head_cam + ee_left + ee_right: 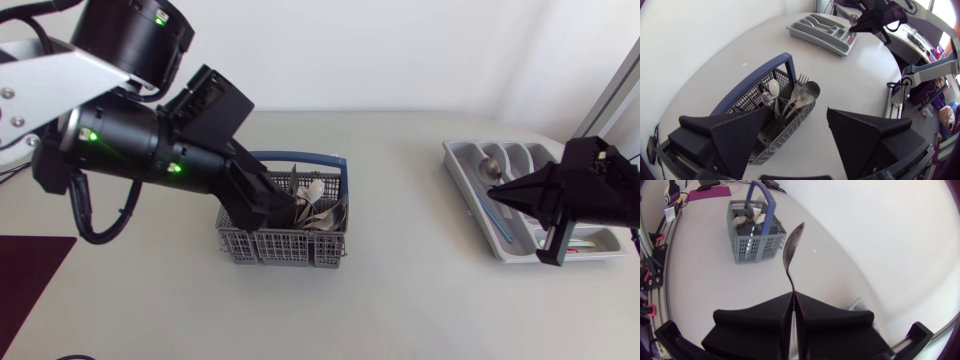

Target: Sort the cutlery from the basket into the organizer compartments.

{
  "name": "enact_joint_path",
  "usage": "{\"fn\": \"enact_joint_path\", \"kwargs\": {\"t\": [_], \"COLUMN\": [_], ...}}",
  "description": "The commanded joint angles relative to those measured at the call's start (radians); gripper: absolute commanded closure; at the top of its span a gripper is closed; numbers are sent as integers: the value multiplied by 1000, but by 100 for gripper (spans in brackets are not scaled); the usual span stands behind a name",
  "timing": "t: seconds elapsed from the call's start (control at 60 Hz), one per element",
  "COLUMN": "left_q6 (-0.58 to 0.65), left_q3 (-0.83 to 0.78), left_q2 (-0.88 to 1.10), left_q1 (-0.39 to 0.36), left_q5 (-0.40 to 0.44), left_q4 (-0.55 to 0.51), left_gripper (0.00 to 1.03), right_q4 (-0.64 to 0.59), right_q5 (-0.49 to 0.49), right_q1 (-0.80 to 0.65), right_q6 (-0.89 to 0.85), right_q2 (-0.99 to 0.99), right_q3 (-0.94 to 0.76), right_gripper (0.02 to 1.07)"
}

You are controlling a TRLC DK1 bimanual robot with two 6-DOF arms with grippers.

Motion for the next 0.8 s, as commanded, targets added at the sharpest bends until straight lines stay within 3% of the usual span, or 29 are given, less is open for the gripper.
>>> {"fn": "enact_joint_path", "kwargs": {"t": [0.0, 0.1, 0.25, 0.667, 0.783], "left_q6": [3, -20, -32, -55, -66], "left_q3": [-33, -38, -25, -13, -13], "left_q2": [9, 32, 67, 124, 134], "left_q1": [-51, -120, -155, -187, -189], "left_q5": [-42, -99, -134, -180, -185], "left_q4": [27, 53, 58, 75, 78], "left_gripper": [18, 18, 18, 18, 18], "right_q4": [1, 31, 53, 231, 334], "right_q5": [-41, -92, -112, -90, -63], "right_q1": [-124, -287, -425, -581, -595], "right_q6": [-147, -279, -420, -555, -567], "right_q2": [72, 188, 345, 696, 774], "right_q3": [-40, -34, 9, 186, 199], "right_gripper": [101, 101, 101, 101, 101]}}
